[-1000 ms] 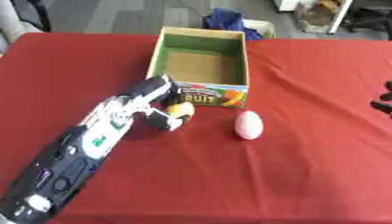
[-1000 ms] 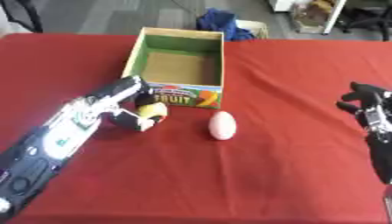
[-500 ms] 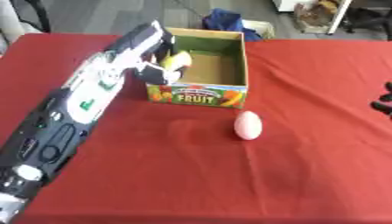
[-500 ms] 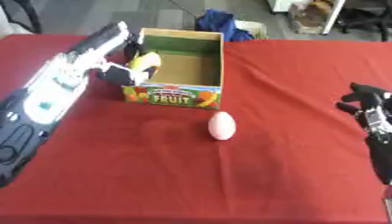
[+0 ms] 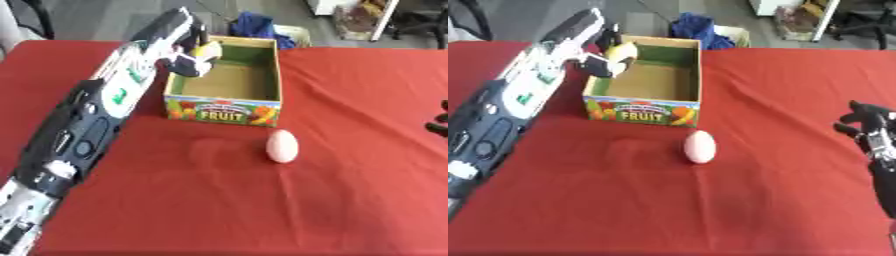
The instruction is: Pick up objects on the table and place them in the box.
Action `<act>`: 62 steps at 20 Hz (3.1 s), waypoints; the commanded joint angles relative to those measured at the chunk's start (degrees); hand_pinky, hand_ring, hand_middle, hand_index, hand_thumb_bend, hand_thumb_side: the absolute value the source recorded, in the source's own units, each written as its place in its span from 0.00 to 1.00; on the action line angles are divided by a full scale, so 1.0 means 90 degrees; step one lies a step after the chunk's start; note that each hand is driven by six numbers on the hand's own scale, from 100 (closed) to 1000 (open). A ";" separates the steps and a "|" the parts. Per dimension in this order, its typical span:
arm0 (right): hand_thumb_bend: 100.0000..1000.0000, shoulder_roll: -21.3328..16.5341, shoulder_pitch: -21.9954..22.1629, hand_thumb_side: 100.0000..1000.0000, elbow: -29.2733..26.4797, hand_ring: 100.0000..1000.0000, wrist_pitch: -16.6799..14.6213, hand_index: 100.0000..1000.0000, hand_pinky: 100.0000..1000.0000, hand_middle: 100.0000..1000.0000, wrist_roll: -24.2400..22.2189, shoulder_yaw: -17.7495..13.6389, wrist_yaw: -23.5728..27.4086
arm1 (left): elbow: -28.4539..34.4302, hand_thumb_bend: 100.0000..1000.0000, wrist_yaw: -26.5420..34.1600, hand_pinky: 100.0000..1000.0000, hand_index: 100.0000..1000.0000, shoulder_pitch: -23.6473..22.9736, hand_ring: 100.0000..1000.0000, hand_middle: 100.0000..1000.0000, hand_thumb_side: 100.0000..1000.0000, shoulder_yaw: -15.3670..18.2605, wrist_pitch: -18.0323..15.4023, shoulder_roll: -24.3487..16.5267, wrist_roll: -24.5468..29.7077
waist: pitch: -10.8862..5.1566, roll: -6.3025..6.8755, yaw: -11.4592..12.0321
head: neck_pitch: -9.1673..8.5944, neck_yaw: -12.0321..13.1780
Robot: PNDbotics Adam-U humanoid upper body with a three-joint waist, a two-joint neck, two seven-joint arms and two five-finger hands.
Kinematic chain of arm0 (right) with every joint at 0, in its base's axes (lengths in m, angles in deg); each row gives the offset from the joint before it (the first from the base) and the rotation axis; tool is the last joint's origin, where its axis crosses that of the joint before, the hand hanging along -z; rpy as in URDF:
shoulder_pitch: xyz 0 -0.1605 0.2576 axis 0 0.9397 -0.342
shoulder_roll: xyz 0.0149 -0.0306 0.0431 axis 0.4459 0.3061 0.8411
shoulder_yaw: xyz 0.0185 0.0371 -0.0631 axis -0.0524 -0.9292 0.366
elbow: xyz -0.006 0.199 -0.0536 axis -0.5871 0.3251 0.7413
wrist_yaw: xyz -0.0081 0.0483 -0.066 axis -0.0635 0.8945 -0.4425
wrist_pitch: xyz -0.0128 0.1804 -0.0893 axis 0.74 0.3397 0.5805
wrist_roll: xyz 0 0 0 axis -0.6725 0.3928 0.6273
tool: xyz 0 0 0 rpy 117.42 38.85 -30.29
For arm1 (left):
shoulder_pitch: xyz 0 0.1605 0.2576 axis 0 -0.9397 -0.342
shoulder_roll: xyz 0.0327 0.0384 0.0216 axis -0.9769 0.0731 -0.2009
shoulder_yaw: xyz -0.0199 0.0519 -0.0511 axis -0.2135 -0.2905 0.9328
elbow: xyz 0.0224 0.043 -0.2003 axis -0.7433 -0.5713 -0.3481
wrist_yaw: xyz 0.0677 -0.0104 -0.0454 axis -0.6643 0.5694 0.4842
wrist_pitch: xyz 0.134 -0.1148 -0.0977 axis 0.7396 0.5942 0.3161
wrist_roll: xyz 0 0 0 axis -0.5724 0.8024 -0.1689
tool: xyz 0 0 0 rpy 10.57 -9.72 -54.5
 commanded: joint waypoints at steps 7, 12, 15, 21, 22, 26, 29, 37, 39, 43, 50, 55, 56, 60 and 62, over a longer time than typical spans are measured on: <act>0.00 -0.0057 -0.0115 0.43 -0.0091 1.00 -0.0047 0.71 0.79 0.54 -0.0074 0.0062 0.0118 | -0.1535 0.22 -0.0624 0.51 0.48 0.0645 0.41 0.33 0.00 0.0586 -0.0057 0.0630 -0.0352 | -0.0010 -0.0069 -0.0112 | -0.0135 0.0177; 0.00 -0.0043 -0.0112 0.43 -0.0077 1.00 -0.0041 0.71 0.79 0.54 -0.0084 0.0079 0.0121 | -0.2241 0.26 -0.0938 0.53 0.53 0.0745 0.45 0.40 0.00 0.0778 -0.0154 0.0797 -0.0569 | -0.0012 -0.0077 -0.0137 | -0.0127 0.0201; 0.00 -0.0043 -0.0117 0.43 -0.0076 1.00 -0.0038 0.71 0.79 0.54 -0.0080 0.0076 0.0121 | -0.2386 0.31 -0.0999 0.54 0.57 0.0715 0.48 0.45 0.00 0.0809 -0.0192 0.0826 -0.0665 | -0.0016 -0.0077 -0.0136 | -0.0125 0.0187; 0.00 -0.0051 -0.0112 0.43 -0.0071 1.00 -0.0038 0.71 0.79 0.54 -0.0064 0.0059 0.0107 | -0.2277 0.71 -0.0860 0.58 0.70 0.0621 0.57 0.59 0.06 0.0849 -0.0207 0.0739 -0.0760 | -0.0026 -0.0078 -0.0109 | -0.0122 0.0163; 0.00 -0.0055 -0.0117 0.43 -0.0071 1.00 -0.0038 0.71 0.79 0.54 -0.0062 0.0055 0.0103 | -0.2182 0.82 -0.0787 0.60 0.72 0.0594 0.58 0.61 0.17 0.0853 -0.0231 0.0706 -0.0800 | -0.0028 -0.0075 -0.0098 | -0.0120 0.0152; 0.00 -0.0124 -0.0162 0.42 -0.0081 1.00 -0.0041 0.71 0.79 0.54 -0.0085 0.0050 0.0070 | -0.1600 0.88 -0.0421 0.61 0.72 0.0397 0.60 0.63 0.27 0.0867 -0.0456 0.0501 -0.0899 | -0.0035 -0.0065 -0.0047 | -0.0103 0.0065; 0.00 -0.0229 -0.0240 0.41 -0.0097 1.00 -0.0062 0.71 0.79 0.54 -0.0107 0.0054 0.0058 | -0.1091 0.88 -0.0107 0.61 0.71 0.0230 0.60 0.63 0.28 0.0900 -0.0658 0.0308 -0.1002 | -0.0042 -0.0060 0.0006 | -0.0082 -0.0006; 0.00 -0.0911 -0.0763 0.34 -0.0017 1.00 -0.0246 0.72 0.79 0.55 -0.0400 0.0309 -0.0006 | 0.0249 0.67 0.0717 0.58 0.66 -0.0612 0.56 0.56 0.22 0.1068 -0.1177 0.0002 -0.1339 | -0.0087 -0.0053 0.0206 | -0.0041 -0.0175; 0.00 -0.1092 -0.0993 0.31 0.0006 1.00 -0.0378 0.72 0.79 0.55 -0.0572 0.0478 -0.0068 | 0.0557 0.65 0.0906 0.58 0.66 -0.0911 0.56 0.56 0.22 0.1073 -0.1298 -0.0013 -0.1406 | -0.0086 -0.0054 0.0256 | -0.0049 -0.0232; 0.00 -0.1559 -0.1510 0.26 0.0254 1.00 -0.0716 0.73 0.80 0.57 -0.0942 0.1024 -0.0380 | 0.1166 0.65 0.1281 0.57 0.65 -0.1518 0.56 0.55 0.22 0.1155 -0.1432 0.0067 -0.1592 | -0.0082 -0.0042 0.0387 | -0.0064 -0.0377; 0.00 -0.1664 -0.2382 0.20 0.1175 1.00 -0.1345 0.75 0.80 0.63 -0.1594 0.1839 -0.1027 | 0.2226 0.63 0.1933 0.57 0.65 -0.2577 0.55 0.54 0.24 0.1219 -0.1063 0.0132 -0.1541 | -0.0134 0.0001 0.0506 | -0.0041 -0.0511; 0.00 -0.1372 -0.2850 0.16 0.1965 1.00 -0.1748 0.76 0.80 0.65 -0.2080 0.2175 -0.1513 | 0.3017 0.62 0.2420 0.57 0.64 -0.3141 0.55 0.54 0.24 0.1220 -0.0699 0.0154 -0.1436 | -0.0165 0.0008 0.0538 | -0.0007 -0.0555; 0.00 -0.1309 -0.2916 0.15 0.2120 1.00 -0.1835 0.76 0.81 0.65 -0.2176 0.2215 -0.1609 | 0.3172 0.62 0.2515 0.57 0.64 -0.3185 0.55 0.54 0.24 0.1224 -0.0608 0.0145 -0.1394 | -0.0166 0.0009 0.0548 | -0.0006 -0.0564; 0.03 -0.1093 -0.3131 0.14 0.2719 1.00 -0.2208 0.76 0.80 0.66 -0.2557 0.2304 -0.1990 | 0.3775 0.61 0.2897 0.57 0.64 -0.3337 0.54 0.54 0.25 0.1247 -0.0230 0.0115 -0.1216 | -0.0170 0.0011 0.0575 | -0.0007 -0.0607; 0.06 -0.1028 -0.3202 0.15 0.2971 1.00 -0.2412 0.77 0.80 0.68 -0.2762 0.2305 -0.2194 | 0.4002 0.61 0.3101 0.57 0.64 -0.3383 0.54 0.54 0.25 0.1265 -0.0026 0.0081 -0.1146 | -0.0173 0.0012 0.0582 | -0.0007 -0.0630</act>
